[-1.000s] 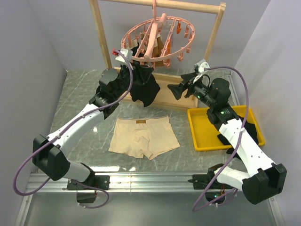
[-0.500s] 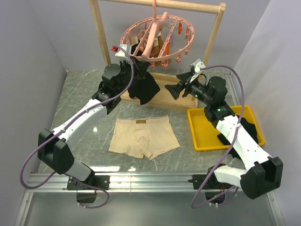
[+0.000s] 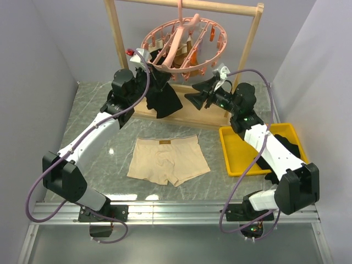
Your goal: Clip the underwear to the hanger
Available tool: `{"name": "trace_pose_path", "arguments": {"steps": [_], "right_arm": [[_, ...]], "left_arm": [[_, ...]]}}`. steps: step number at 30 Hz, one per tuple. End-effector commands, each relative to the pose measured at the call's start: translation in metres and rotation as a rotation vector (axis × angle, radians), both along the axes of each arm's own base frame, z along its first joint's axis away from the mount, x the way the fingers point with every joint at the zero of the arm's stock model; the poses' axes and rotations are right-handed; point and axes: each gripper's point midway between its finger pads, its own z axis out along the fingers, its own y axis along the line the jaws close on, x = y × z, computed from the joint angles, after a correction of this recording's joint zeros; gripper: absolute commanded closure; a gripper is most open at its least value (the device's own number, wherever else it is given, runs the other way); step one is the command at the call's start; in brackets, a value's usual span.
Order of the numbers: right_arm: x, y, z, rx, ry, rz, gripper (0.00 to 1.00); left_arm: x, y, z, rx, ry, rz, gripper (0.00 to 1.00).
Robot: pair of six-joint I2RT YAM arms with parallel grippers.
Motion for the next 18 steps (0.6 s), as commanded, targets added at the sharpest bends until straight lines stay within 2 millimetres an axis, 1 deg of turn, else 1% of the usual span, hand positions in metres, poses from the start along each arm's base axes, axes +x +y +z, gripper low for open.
{"name": "trace_pose_path", "arguments": {"steps": [1, 2, 3, 4, 7, 9, 11, 12, 16, 18], "right_arm": [[-0.008, 0.012, 0.057, 0.037, -0.21, 0.039, 0.36], [-0.008, 0.014, 0.058, 0.032, -0.224, 0.041, 0.36], [-0.01, 0.02, 0.059, 0.029, -0.237, 0.054, 0.36], [-0.009, 0.022, 0.06, 0.008, -0.277, 0.052, 0.37], [-0.009, 0.03, 0.061, -0.009, -0.329, 0.031, 0.37], [-0.005, 0.029, 0.065, 0.002, -0.352, -0.015, 0.37], [-0.002, 0.03, 0.062, -0.002, -0.368, -0.04, 0.37], [0.002, 0.028, 0.062, -0.001, -0.372, -0.069, 0.37], [0.013, 0.026, 0.064, 0.005, -0.376, -0.12, 0.38], [0.02, 0.027, 0.06, -0.003, -0.361, -0.129, 0.38]], "left_arm": [[-0.029, -0.012, 0.03, 0.023, -0.075, -0.133, 1.0], [-0.03, -0.013, 0.03, 0.026, -0.074, -0.138, 1.0], [-0.03, -0.013, 0.03, 0.027, -0.074, -0.144, 1.0], [-0.03, -0.014, 0.028, 0.036, -0.066, -0.151, 1.0], [-0.032, -0.016, 0.028, 0.046, -0.053, -0.166, 1.0], [-0.033, -0.016, 0.031, 0.048, -0.054, -0.17, 1.0], [-0.034, -0.015, 0.032, 0.052, -0.053, -0.174, 1.0], [-0.036, -0.015, 0.034, 0.052, -0.058, -0.179, 1.0], [-0.038, -0.014, 0.033, 0.055, -0.055, -0.188, 1.0], [-0.041, -0.013, 0.033, 0.055, -0.056, -0.202, 1.0]]}}
